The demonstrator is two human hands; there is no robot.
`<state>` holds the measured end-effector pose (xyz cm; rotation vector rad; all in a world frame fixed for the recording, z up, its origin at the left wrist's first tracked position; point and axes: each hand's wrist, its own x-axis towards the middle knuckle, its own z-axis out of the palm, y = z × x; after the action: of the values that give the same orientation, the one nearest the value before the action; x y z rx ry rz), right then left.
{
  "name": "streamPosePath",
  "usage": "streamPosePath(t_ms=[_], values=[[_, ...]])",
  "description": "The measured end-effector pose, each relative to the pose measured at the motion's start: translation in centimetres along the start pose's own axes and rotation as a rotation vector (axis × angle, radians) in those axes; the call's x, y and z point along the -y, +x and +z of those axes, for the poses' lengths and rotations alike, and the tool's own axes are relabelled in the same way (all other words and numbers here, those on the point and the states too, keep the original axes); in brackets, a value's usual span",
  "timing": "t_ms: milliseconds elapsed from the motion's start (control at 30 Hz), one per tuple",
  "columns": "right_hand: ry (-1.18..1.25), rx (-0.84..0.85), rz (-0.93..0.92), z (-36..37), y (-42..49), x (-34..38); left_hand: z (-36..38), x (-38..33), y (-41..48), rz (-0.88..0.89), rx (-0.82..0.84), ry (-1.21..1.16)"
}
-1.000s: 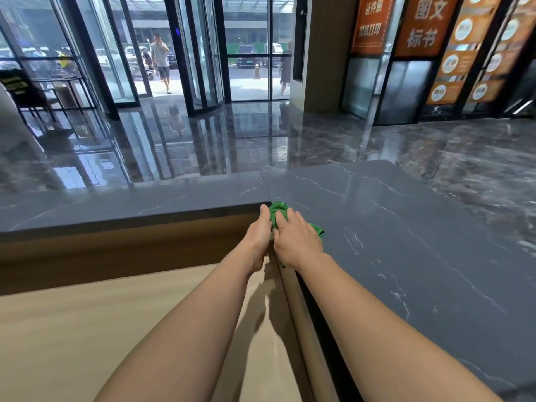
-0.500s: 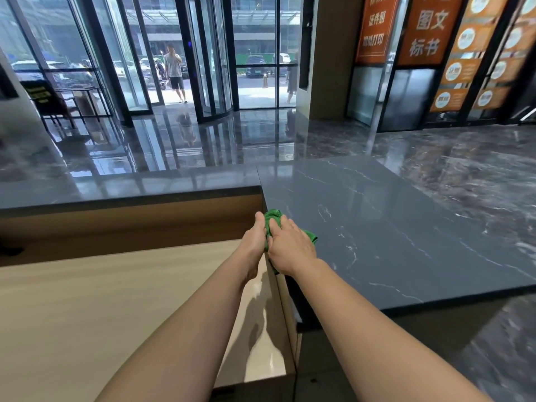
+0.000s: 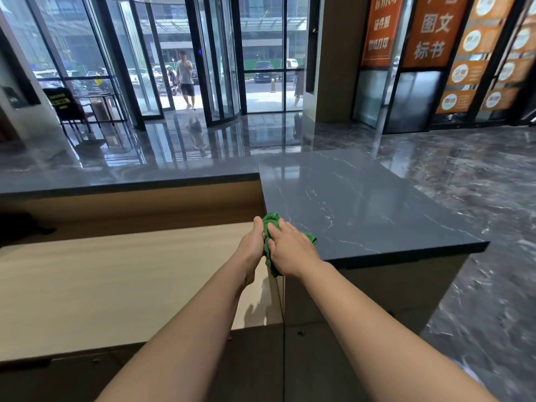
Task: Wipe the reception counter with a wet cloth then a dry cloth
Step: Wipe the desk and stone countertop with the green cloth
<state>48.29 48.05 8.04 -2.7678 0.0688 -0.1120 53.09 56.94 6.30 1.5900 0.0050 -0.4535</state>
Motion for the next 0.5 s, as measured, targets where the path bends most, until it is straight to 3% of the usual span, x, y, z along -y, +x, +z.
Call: streamPosePath(t_ms=[267, 333, 400, 433, 500], values=[[-0.07, 0.009, -0.212, -0.7, -4.5, -2.9, -0.4, 1.4, -4.8, 0.104, 0.003, 0.218], [-0.136, 0.006, -0.247, -0.7, -4.9, -3.8, -0.3, 1.0, -5.9, 0.22, -0.139, 0.58], [-0.189, 0.002, -0.259, -0.8, -5.3, -4.5, -0.1, 0.7, -7.3, 0.451, -0.345, 1.055], [-0.201, -0.008, -0.263, -0.7, -5.5, -4.8, 0.0, 0.7, -7.8, 0.595, -0.374, 1.205], [-0.214, -0.046, -0.277, -0.6, -5.7, -5.1, 0.1, 0.6, -8.0, 0.771, -0.278, 1.374]])
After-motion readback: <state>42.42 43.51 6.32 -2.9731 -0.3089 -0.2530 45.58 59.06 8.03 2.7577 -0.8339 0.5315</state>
